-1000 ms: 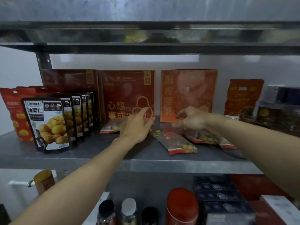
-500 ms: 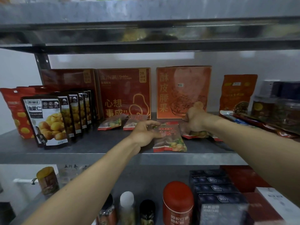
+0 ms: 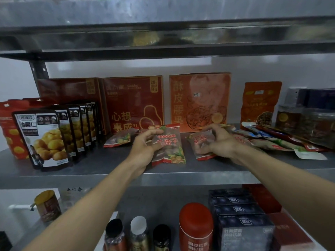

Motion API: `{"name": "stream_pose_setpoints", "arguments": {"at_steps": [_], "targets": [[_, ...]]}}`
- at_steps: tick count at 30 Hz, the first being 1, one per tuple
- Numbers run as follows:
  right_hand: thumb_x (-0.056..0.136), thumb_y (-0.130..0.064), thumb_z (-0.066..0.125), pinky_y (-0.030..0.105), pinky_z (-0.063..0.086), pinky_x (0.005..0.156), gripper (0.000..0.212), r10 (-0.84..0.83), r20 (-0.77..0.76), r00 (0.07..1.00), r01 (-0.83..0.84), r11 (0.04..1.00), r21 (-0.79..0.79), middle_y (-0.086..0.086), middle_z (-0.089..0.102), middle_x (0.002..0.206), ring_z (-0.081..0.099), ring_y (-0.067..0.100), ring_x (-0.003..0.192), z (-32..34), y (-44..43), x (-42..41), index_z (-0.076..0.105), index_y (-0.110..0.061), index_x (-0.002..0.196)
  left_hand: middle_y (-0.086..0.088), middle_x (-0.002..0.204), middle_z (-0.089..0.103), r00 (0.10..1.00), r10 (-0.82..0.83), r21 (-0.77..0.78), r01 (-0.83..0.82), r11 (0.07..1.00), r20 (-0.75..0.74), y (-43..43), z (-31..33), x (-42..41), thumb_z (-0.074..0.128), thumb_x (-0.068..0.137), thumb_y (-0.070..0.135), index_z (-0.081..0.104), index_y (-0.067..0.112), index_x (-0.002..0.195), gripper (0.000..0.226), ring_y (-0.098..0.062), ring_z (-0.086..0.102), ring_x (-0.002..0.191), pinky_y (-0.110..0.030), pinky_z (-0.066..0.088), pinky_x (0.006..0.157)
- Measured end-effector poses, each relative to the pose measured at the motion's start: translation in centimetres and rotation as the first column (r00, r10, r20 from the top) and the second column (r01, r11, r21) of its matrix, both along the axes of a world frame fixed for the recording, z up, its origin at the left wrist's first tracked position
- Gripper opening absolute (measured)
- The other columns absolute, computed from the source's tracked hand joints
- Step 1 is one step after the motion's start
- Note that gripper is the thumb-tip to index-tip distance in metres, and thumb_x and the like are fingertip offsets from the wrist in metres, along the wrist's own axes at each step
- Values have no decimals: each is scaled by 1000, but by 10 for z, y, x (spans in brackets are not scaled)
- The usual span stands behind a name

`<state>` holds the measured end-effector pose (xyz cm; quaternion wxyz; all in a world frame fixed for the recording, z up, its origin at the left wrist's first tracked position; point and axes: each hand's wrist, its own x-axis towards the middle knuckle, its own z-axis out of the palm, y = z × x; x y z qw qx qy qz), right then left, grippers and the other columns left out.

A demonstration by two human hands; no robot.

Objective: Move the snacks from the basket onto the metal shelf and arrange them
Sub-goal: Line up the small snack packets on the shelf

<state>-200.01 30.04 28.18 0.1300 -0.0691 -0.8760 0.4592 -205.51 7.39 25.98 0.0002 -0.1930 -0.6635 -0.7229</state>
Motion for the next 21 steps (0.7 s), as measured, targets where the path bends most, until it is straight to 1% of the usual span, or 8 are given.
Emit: {"name": "stream_pose_setpoints", "arguments": {"at_steps": [3,5,7,10,13,14,18,21], "targets": [[62,-10,91,29,42,89,60,-51,-169,984,29,991,-131,-5,52,122,47,15,114,-15,-1,0,57,-30,108,-5,117,66,1000,-11,33,11,999,3,0,-1,2,57,90,-11,64,8,113,32,-12,74,73,-29,61,66],[60,-7,91,33,49,87,57,-59,-251,966,1,974,-228,-6,59,114,54,18,113,-21,-3,0,59,-32,99,-5,118,66,1000,-6,69,5,998,12,-1,0,2,57,89,-11,65,10,114,33,-14,74,74,-28,61,65],[59,-4,91,40,57,86,56,-48,-292,955,-42,955,-294,2,63,115,61,21,108,-23,-4,0,59,-35,94,-5,119,66,999,-15,116,12,993,30,-3,1,2,57,89,-12,65,11,117,37,-17,74,76,-29,61,66],[64,1,88,40,61,78,56,-45,-332,942,-85,927,-366,4,60,117,65,21,102,-22,-12,1,61,-33,99,-3,116,69,1000,-24,126,22,992,14,-5,3,4,59,89,-11,65,15,121,41,-18,74,79,-30,61,70],[71,8,80,25,59,64,54,-32,-378,925,-146,890,-432,2,59,109,68,4,84,-18,-26,2,58,-19,112,4,115,69,998,24,98,-19,995,-50,-14,6,5,61,89,-7,67,27,116,43,-15,74,84,-31,61,76],[72,8,80,21,58,62,54,-20,-389,921,-162,889,-429,2,59,109,68,3,84,-17,-31,1,58,-18,113,5,116,69,998,35,104,-28,994,-61,-19,8,4,60,90,-6,66,30,114,44,-16,74,86,-33,60,78],[71,3,83,32,61,71,52,14,-399,917,-197,884,-424,9,63,114,68,22,100,-13,-50,-6,60,-26,106,1,123,66,993,83,118,-73,990,-79,-45,16,2,60,91,-3,65,32,116,43,-19,73,90,-31,61,71],[72,-2,84,39,62,75,49,41,-380,924,-209,886,-414,8,64,113,69,24,100,-10,-65,-9,61,-30,106,3,118,68,990,105,129,-92,987,-95,-65,18,1,59,92,-2,61,22,126,42,-13,73,86,-26,59,64]]}}
